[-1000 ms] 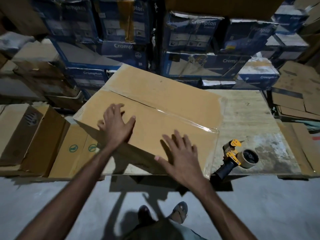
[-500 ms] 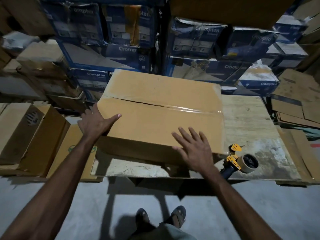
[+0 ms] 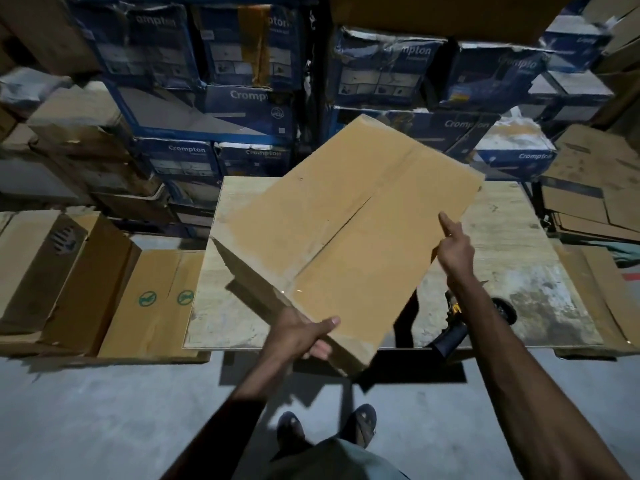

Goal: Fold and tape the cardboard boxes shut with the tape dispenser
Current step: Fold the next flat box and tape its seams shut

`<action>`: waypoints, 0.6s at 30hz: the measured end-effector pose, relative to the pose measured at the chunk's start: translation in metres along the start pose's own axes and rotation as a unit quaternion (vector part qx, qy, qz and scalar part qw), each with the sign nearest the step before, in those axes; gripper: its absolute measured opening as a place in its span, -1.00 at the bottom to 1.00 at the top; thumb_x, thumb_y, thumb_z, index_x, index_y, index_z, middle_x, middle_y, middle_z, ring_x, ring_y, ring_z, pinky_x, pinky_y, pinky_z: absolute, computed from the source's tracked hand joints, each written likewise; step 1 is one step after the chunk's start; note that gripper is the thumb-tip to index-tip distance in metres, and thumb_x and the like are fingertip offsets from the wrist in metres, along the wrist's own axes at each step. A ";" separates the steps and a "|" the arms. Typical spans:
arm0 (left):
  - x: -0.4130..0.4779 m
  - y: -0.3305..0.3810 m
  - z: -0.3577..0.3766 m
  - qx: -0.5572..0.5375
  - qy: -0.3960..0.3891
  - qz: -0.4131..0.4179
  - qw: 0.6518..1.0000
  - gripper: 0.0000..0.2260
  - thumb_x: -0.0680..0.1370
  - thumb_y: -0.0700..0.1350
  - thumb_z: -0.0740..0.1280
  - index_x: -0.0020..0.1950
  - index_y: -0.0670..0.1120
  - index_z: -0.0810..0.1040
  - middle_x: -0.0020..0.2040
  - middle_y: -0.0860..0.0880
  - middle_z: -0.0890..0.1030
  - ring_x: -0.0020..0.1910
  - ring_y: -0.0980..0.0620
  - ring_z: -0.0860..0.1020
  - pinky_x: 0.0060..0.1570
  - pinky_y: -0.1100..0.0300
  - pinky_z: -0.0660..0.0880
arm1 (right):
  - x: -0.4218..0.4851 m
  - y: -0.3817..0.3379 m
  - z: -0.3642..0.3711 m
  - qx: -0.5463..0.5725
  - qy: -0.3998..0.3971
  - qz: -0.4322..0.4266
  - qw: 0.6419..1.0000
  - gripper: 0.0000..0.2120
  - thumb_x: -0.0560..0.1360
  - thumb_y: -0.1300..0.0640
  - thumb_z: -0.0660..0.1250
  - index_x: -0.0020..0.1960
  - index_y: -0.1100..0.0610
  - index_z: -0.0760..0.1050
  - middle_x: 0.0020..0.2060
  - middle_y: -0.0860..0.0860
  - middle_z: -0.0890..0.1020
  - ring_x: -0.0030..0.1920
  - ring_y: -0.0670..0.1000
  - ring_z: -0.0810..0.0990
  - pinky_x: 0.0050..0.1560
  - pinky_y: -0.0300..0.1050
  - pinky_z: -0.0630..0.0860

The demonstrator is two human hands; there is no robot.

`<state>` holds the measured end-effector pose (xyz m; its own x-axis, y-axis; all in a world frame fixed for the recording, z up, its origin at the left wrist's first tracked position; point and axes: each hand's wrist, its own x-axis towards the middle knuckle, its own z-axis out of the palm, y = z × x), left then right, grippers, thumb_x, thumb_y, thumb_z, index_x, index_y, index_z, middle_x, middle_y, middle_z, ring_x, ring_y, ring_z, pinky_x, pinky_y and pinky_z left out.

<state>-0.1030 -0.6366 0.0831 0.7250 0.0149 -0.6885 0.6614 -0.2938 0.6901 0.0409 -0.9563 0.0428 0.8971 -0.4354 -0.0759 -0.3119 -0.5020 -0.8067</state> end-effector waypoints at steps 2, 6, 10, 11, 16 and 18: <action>0.001 0.002 0.021 -0.070 -0.035 -0.020 0.997 -0.51 0.53 0.04 0.53 0.12 -0.40 0.58 -0.26 -0.18 0.73 -0.36 -0.01 0.71 -0.52 0.31 0.45 | 0.021 -0.005 -0.003 0.056 0.008 0.083 0.995 -0.34 0.54 0.37 0.08 0.51 -0.12 0.46 0.55 -0.01 0.38 0.49 0.09 0.39 0.48 0.15 0.41; 0.003 0.006 0.059 -0.173 -0.064 -0.045 0.982 -0.57 0.51 -0.02 0.55 0.09 -0.38 0.59 -0.19 -0.23 0.74 -0.31 -0.06 0.73 -0.40 0.26 0.61 | 0.026 -0.009 -0.002 -0.030 -0.009 0.087 0.996 -0.47 0.69 0.08 0.11 0.65 -0.11 0.20 0.62 0.04 0.26 0.56 0.19 0.30 0.54 0.17 0.26; 0.001 0.014 0.084 -0.254 -0.095 -0.074 0.960 -0.64 0.49 -0.10 0.56 0.06 -0.36 0.59 -0.14 -0.27 0.73 -0.28 -0.07 0.73 -0.35 0.25 0.65 | -0.023 0.013 0.001 -0.042 0.003 0.008 0.999 -0.49 0.75 -0.05 0.06 0.68 -0.05 0.10 0.64 0.01 0.22 0.62 0.12 0.20 0.55 0.18 0.22; -0.001 0.016 0.089 -0.267 -0.105 -0.082 0.954 -0.65 0.50 -0.11 0.55 0.06 -0.36 0.58 -0.13 -0.27 0.73 -0.28 -0.07 0.73 -0.33 0.25 0.65 | -0.039 0.021 -0.002 -0.031 0.004 -0.013 0.999 -0.50 0.75 -0.06 0.07 0.67 -0.05 0.14 0.63 -0.01 0.25 0.61 0.09 0.22 0.54 0.14 0.23; -0.004 0.023 0.122 -0.295 -0.118 -0.074 0.945 -0.61 0.50 -0.05 0.55 0.10 -0.34 0.60 -0.12 -0.25 0.74 -0.26 -0.05 0.74 -0.35 0.28 0.62 | -0.098 0.053 -0.028 0.102 0.152 0.032 0.983 -0.65 0.67 -0.08 0.29 0.43 -0.07 0.48 0.25 0.01 0.64 0.22 0.00 0.59 0.17 -0.11 0.44; -0.006 0.021 0.128 -0.290 -0.105 -0.062 0.949 -0.62 0.50 -0.01 0.56 0.07 -0.30 0.62 -0.12 -0.22 0.75 -0.26 -0.04 0.73 -0.33 0.27 0.63 | -0.109 0.077 -0.033 0.105 0.251 0.135 0.953 -0.70 0.64 -0.03 0.33 0.35 -0.01 0.50 0.19 0.07 0.66 0.19 0.12 0.61 0.12 -0.10 0.43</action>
<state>-0.1177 -0.7653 0.0728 0.6215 -0.1933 -0.7591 0.7771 0.2746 0.5663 -0.0913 -0.9726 0.0084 0.5135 -0.8566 -0.0501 -0.3937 -0.1834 -0.9008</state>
